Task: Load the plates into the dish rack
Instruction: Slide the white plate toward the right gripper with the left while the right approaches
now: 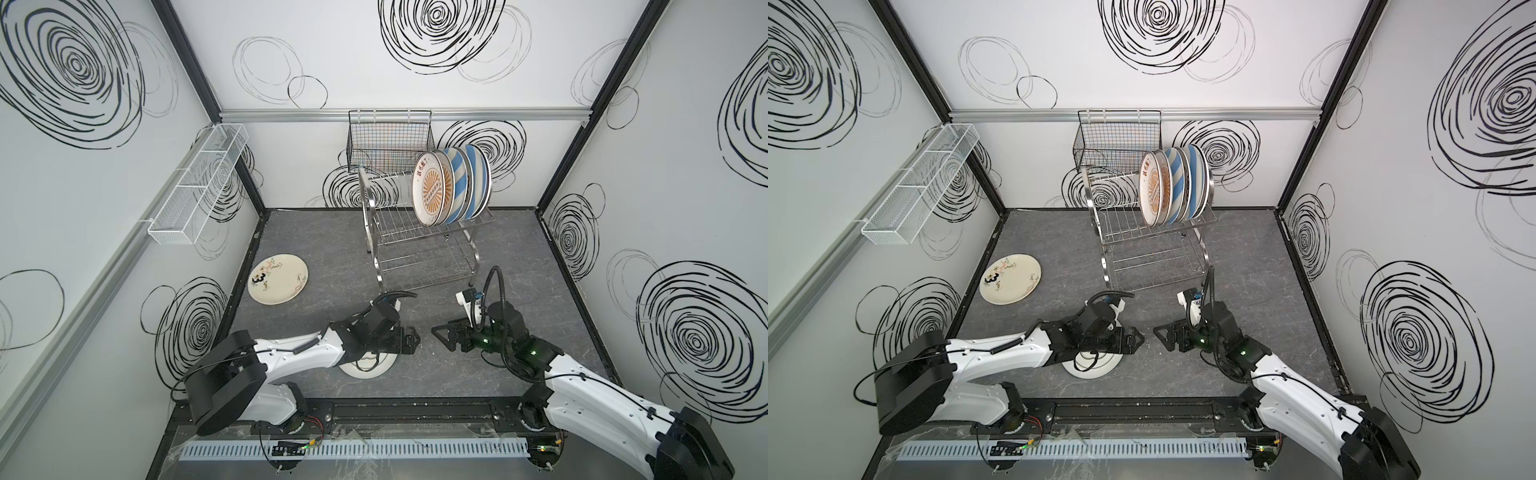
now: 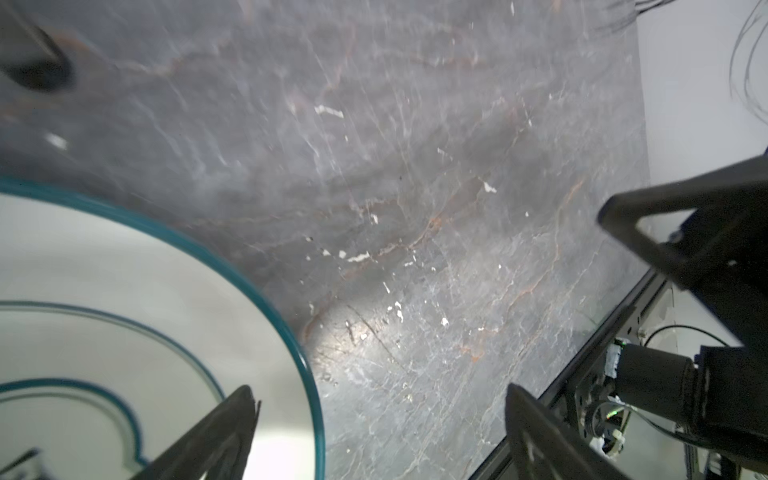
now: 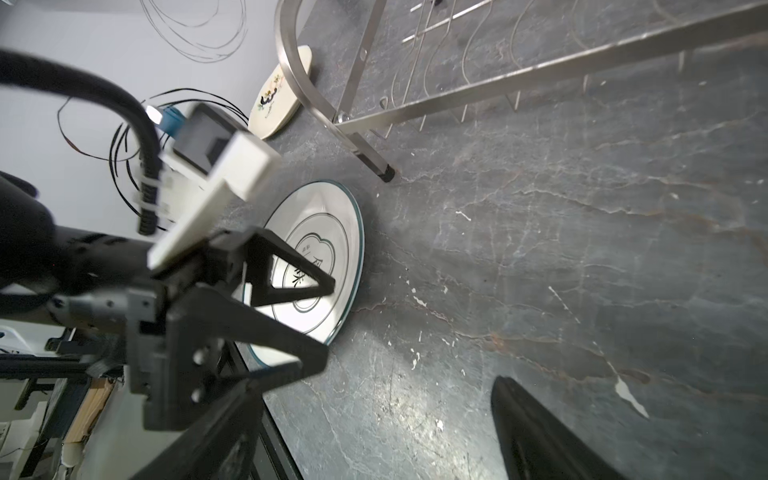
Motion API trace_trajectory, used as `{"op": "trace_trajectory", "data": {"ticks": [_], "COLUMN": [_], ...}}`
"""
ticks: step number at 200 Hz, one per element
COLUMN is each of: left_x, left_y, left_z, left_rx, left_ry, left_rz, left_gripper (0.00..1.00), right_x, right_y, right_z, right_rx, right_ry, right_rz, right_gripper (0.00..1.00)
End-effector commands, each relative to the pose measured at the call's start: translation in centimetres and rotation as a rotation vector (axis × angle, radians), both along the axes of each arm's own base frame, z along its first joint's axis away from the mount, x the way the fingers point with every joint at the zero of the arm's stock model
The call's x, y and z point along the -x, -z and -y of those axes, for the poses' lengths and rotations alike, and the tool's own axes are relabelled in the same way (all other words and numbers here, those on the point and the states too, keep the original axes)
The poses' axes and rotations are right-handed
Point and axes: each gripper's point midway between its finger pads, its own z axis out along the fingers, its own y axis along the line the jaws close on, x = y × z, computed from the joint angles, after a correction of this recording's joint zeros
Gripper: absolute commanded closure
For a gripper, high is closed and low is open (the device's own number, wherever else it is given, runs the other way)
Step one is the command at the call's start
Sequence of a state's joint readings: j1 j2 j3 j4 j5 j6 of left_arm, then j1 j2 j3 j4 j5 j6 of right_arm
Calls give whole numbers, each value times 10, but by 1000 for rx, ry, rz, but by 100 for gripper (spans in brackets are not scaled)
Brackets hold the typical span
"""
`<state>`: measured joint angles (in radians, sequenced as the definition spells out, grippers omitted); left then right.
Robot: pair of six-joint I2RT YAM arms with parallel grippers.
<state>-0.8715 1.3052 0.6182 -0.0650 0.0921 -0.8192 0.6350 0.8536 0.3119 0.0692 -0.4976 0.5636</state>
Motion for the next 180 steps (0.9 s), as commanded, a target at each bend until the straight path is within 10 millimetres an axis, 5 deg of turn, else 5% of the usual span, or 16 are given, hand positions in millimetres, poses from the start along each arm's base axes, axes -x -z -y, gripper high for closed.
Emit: {"op": "trace_trajectory", "data": {"ticks": [1, 36, 88, 139, 180], "left_x": [-28, -56, -56, -44, -36], "left_y": [-21, -33, -23, 2, 10], "left_z": [-53, -130, -169, -165, -157], "left_rx": [-101, -108, -127, -34, 14], "left_ry": [-119, -333, -421, -416, -397], "left_rz": [92, 163, 158, 92, 72], "left_gripper": [4, 4, 4, 4, 4], "right_x": [-2, 0, 9, 21, 19], "right_y": [-13, -5, 8, 28, 49], "right_z": [-13, -33, -73, -108, -113], "right_rx": [-44, -40, 26, 3, 20], "right_ry": [-28, -56, -144, -230, -221], "right_rz": [12, -13, -76, -193, -243], "right_gripper": [11, 11, 12, 20, 24]}}
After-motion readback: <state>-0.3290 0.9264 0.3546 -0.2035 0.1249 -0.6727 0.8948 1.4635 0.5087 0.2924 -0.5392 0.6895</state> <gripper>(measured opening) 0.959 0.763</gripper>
